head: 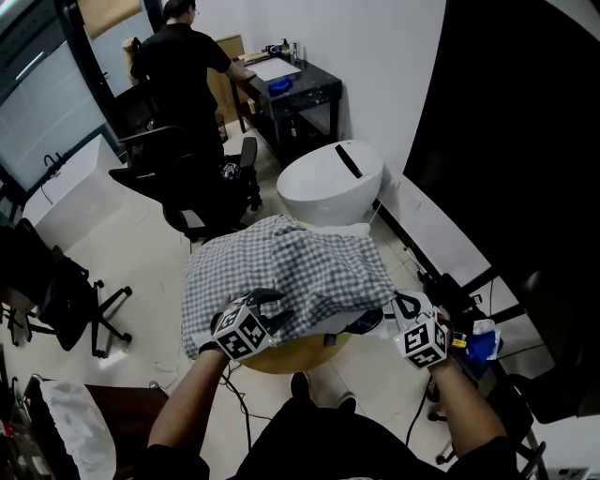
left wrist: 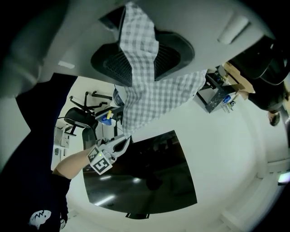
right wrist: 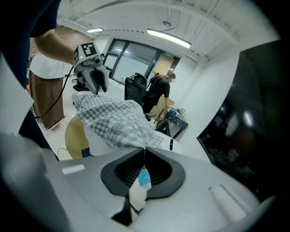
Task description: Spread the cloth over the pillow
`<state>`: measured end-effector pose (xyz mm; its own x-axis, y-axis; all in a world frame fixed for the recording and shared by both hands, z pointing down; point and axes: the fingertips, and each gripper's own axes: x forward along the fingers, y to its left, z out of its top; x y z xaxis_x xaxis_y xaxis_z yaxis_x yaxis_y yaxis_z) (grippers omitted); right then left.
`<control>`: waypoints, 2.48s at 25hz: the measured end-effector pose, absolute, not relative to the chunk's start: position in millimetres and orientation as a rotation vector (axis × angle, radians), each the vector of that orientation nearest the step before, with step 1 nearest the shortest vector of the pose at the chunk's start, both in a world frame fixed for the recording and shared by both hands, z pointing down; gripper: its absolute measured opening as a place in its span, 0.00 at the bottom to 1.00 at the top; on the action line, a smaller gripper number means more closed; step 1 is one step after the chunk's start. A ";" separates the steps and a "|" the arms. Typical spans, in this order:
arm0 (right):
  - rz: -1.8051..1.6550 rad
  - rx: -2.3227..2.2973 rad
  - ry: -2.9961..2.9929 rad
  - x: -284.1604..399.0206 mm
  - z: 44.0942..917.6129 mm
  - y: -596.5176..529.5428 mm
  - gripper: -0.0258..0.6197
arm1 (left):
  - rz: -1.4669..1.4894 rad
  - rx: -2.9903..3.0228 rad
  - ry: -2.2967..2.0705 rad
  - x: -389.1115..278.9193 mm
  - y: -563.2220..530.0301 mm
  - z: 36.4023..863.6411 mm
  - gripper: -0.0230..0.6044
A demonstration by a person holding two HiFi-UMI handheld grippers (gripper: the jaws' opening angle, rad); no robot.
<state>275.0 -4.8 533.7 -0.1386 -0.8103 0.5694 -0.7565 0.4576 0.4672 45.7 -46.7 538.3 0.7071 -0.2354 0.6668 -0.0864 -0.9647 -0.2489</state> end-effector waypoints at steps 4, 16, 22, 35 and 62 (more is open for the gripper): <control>-0.097 1.337 -1.886 306.9 527.8 5.4 0.06 | -1.239 -2.670 0.317 25.3 -28.2 561.5 0.27; -0.054 1.266 -1.888 341.6 560.2 59.8 0.06 | -1.363 -2.643 0.459 17.4 -4.8 581.7 0.27; 0.045 1.182 -1.886 338.0 617.8 82.9 0.06 | -1.409 -2.632 0.491 16.7 -3.1 591.3 0.27; 0.255 1.102 -1.818 339.6 706.6 65.6 0.06 | -1.353 -2.623 0.369 37.5 -30.8 580.7 0.29; 0.272 1.307 -2.076 311.3 581.2 -36.5 0.28 | -1.096 -2.571 0.041 142.9 -181.0 528.5 0.29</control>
